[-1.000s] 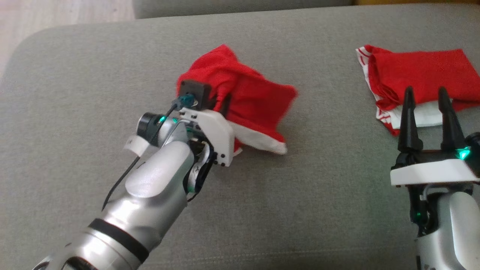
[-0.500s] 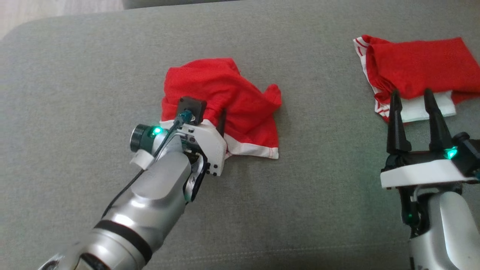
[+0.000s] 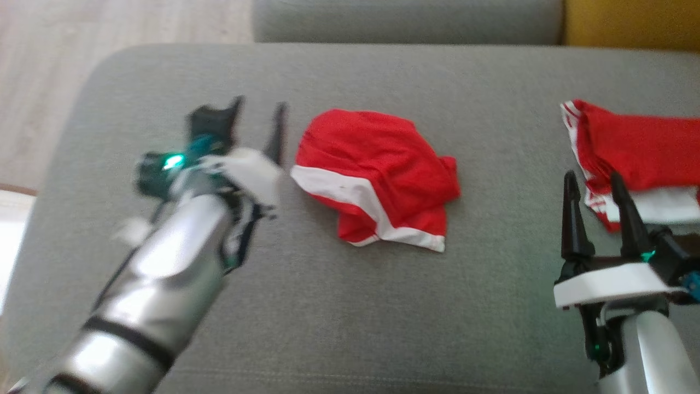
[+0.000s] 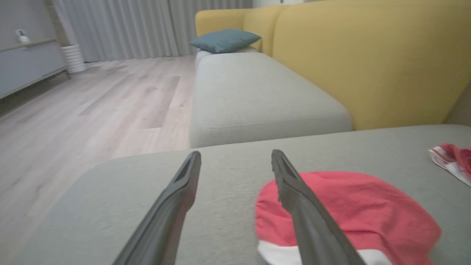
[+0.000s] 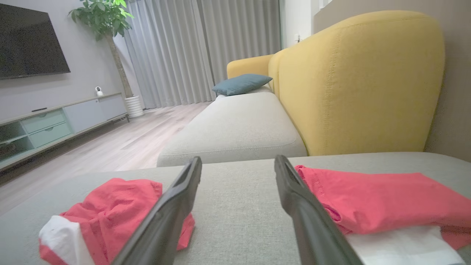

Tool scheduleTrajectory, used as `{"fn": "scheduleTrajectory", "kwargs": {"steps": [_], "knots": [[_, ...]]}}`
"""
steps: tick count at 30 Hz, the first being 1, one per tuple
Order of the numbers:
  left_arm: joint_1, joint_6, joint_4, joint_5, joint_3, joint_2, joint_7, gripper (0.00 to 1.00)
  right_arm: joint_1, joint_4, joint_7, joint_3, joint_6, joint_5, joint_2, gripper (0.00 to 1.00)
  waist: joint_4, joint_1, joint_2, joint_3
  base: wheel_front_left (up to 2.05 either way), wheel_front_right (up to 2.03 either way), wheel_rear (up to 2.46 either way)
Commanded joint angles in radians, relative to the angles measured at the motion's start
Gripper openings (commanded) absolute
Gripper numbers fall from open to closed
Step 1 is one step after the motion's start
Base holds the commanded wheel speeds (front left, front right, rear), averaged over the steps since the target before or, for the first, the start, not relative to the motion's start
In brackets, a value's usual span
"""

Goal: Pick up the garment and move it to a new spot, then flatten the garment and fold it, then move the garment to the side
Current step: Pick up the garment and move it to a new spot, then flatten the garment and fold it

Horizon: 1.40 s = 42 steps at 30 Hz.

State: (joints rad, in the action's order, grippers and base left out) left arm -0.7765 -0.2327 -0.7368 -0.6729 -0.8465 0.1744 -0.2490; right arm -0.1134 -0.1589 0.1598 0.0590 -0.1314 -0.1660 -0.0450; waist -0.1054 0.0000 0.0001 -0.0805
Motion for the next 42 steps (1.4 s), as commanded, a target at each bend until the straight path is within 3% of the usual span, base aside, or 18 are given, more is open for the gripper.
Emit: {"fn": "scheduleTrajectory", "kwargs": {"steps": [1,7,11,19,31,42], "knots": [[0.005,-0.01,0.037,-0.001,0.045,0.049,-0.011,1.0,-0.02,0.028,0.01,-0.026,0.001,0.005,-0.005,1.0,-0.035,0.0,-0.0001,0.033,0.0,0.0,0.0],[0.245,-0.055,0.294,0.022,0.167,0.172,-0.012,1.0,0.029,0.002,0.013,-0.037,0.001,0.01,-0.005,1.0,-0.08,0.0,-0.0001,0.074,0.0,0.0,0.0],[0.421,-0.078,0.44,0.06,0.258,0.194,-0.013,1.0,0.061,-0.014,0.016,-0.045,0.001,0.008,-0.005,1.0,-0.094,0.0,-0.0001,0.089,0.0,0.0,0.0],[0.568,-0.061,0.531,0.137,0.373,0.131,-0.013,1.0,0.074,-0.033,0.003,-0.073,0.001,0.027,-0.005,1.0,-0.095,0.0,-0.0001,0.087,0.0,0.0,0.0],[0.548,0.018,0.482,0.201,0.426,0.032,-0.013,1.0,0.002,-0.151,-0.135,-0.244,0.001,0.194,-0.007,1.0,-0.15,0.0,-0.0001,-0.015,0.0,0.0,0.0],[0.514,0.073,0.445,0.252,0.475,-0.036,-0.013,1.0,-0.093,-0.323,-0.151,-0.236,0.001,0.348,-0.054,1.0,-0.216,0.0,-0.0001,-0.079,0.0,0.0,0.0]]}}
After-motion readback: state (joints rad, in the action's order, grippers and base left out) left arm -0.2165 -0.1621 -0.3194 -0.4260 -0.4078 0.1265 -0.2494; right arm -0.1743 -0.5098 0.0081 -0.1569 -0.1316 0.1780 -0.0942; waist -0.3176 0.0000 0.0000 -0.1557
